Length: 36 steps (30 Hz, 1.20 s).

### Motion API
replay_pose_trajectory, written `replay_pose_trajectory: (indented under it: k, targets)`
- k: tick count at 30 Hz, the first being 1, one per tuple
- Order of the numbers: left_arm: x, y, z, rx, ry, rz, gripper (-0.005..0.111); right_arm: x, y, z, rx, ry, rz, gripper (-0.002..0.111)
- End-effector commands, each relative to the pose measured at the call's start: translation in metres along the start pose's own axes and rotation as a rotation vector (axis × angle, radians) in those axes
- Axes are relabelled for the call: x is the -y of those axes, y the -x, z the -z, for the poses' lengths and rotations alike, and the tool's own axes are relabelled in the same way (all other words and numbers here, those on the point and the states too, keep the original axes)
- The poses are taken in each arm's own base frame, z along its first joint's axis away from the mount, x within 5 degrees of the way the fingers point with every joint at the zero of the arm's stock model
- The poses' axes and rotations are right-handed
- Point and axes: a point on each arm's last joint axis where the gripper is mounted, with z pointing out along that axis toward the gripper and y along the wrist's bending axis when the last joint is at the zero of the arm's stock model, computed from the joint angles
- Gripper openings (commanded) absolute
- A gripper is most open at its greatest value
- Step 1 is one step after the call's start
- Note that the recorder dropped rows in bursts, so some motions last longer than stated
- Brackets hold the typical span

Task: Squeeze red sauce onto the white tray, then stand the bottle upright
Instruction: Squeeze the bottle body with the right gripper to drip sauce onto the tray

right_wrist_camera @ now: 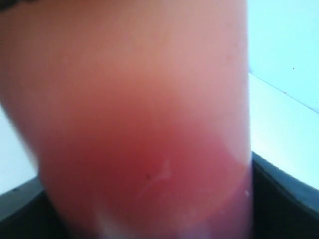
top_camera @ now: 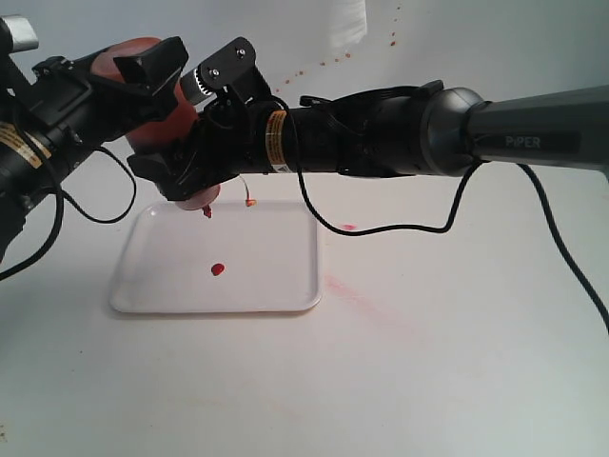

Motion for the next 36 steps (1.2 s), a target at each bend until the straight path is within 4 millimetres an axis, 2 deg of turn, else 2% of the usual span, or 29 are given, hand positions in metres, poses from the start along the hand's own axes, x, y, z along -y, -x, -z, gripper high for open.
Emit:
replay_pose_trajectory:
  k: [1,36]
  targets:
    - [0.0036,0.0112,-0.0018,0.080,-0.025,0.010,0.039,0.0021,0.0065,0.0043,0.014,-0.028,-0.017,0.000]
    - [0.0036,0.0112,-0.0018,0.080,-0.025,0.010,0.039,0.0011,0.0043,0.0042,-0.011,-0.016,0.022,0.000]
